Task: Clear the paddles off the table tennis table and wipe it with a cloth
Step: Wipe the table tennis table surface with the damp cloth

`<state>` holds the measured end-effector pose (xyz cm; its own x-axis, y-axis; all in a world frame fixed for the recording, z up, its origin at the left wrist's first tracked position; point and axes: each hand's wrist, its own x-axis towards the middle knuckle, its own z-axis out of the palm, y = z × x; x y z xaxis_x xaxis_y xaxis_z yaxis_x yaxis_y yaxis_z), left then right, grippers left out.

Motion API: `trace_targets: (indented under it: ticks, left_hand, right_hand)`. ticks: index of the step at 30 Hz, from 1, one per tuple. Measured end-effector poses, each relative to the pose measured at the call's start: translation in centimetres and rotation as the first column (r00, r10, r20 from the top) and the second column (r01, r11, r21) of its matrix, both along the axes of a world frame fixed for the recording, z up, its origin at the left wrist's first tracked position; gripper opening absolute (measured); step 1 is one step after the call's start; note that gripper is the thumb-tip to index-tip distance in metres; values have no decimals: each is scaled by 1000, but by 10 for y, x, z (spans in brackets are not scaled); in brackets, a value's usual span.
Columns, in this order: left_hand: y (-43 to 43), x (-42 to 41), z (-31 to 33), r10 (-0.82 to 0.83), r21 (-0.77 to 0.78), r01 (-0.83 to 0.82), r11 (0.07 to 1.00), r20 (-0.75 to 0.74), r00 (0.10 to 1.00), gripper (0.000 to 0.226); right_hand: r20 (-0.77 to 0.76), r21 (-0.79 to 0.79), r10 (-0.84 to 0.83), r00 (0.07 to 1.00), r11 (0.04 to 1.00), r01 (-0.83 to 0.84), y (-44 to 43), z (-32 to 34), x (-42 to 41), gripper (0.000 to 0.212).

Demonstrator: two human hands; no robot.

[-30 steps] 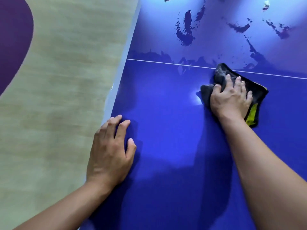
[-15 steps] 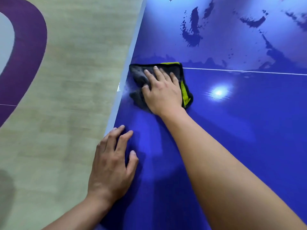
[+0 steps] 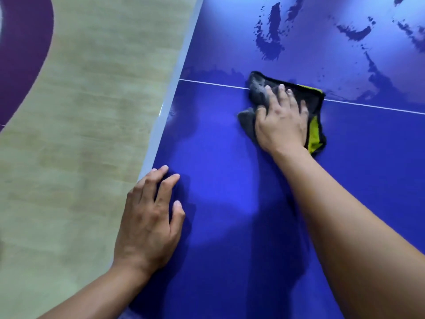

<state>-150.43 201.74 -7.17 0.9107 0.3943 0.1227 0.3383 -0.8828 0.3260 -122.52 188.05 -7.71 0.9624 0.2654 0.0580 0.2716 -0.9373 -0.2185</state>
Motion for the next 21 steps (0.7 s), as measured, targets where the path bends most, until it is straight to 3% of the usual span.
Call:
trace_targets:
  ticks: [4,8,13,17,19,21]
  left_hand:
    - [2,-2,1,-4,-4,4,1000,-4,1000,50]
    - [2,0,1,-14,-15,14,1000,-3,1000,50]
    - [1,-2,3,-13,-12,13,1000,-4,1000,49]
    - [-1,-3,3,-5,-23,4,1000,-18,1000,48]
    - [0,-5,4,-14,-99,14,995,2,1000,51]
    - [3,-8,9,-42,-235,50,971,38,998,58]
  right_hand:
    - [-3,21,338,941,941,-338,110,2,-37,59]
    - [-15,72,418,908,907,-416,129,1,-57,55]
    - [20,81,249,968,965,-250,24,1,-69,55]
    - [24,76,-67,997,995,65,-107,7,-69,60]
    - [18,77,-225,974,972,223,-147,9,-73,65]
    - [-9,57,-279,960,959,279,-157,10,-72,62]
